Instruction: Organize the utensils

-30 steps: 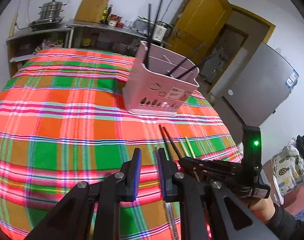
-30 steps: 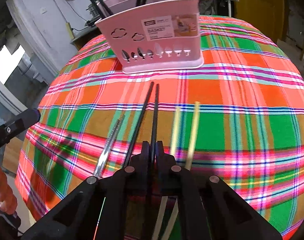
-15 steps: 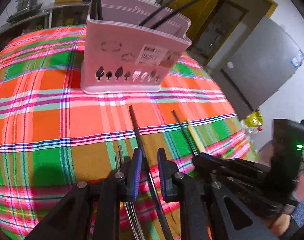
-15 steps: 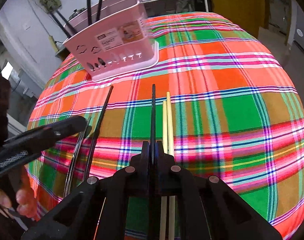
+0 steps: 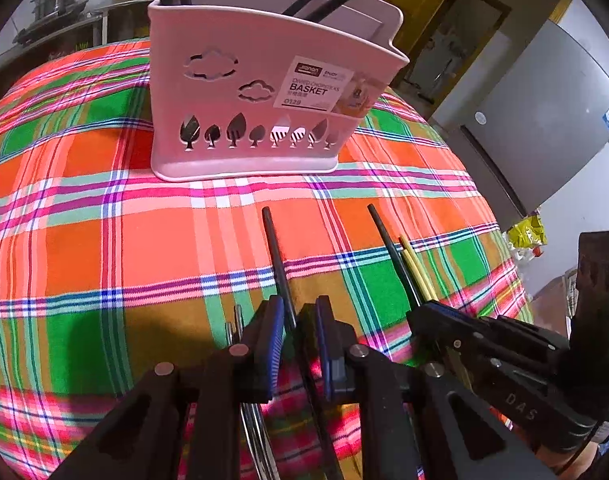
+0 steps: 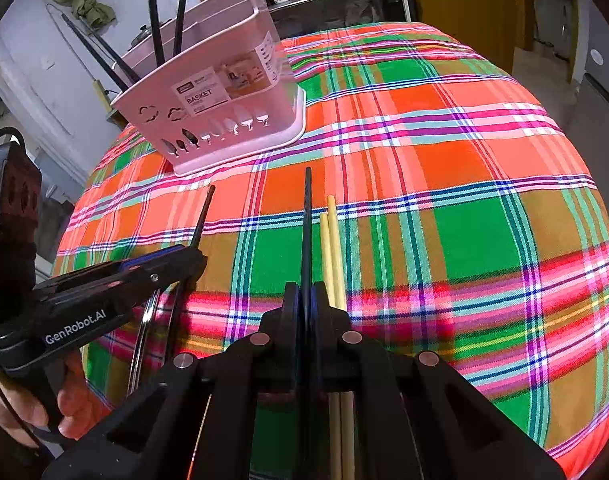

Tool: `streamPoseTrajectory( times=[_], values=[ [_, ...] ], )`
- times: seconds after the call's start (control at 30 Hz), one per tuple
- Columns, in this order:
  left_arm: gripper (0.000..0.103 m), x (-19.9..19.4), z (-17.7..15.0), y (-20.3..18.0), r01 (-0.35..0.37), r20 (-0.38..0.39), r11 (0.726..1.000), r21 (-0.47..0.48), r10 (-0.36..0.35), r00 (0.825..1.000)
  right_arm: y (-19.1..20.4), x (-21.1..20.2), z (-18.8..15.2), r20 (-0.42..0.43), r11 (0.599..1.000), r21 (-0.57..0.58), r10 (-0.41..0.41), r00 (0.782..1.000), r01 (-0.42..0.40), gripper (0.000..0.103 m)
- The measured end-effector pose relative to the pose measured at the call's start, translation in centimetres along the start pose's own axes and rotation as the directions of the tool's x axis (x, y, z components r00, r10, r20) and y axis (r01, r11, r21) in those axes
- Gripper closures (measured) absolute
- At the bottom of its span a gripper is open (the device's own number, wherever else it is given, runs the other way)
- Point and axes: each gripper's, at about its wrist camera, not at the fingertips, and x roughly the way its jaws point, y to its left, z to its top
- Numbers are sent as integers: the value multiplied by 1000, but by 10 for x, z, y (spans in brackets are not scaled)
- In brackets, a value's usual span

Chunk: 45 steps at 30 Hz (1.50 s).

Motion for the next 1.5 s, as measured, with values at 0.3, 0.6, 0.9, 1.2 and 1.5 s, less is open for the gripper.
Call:
streamPoseTrajectory(
  times=[0.3,0.6,0.9,1.2,1.5],
  values=[
    [94,0,0,3,-18,-2,1000,7,18,1000,7,11,16,-18,1000,-22,-22,1000,22,97],
    [94,2,7,5,-18,-27,1000,17,18,999,10,25,35,-44,999,-29,-22,999,20,94],
    [98,-2,9,9,-11,-22,1000,-1,11,1000,12,20,36,-40,999,-49,-4,999,3,98],
    [98,-49,19,9,56,63,998,-32,-54,997,24,-19,43,40,998,-59,34,999,-32,98],
    [98,-128,32,-10,101,199,994,44,-107,974,37,-86,53,177,994,-93,66,982,-50,98]
  ],
)
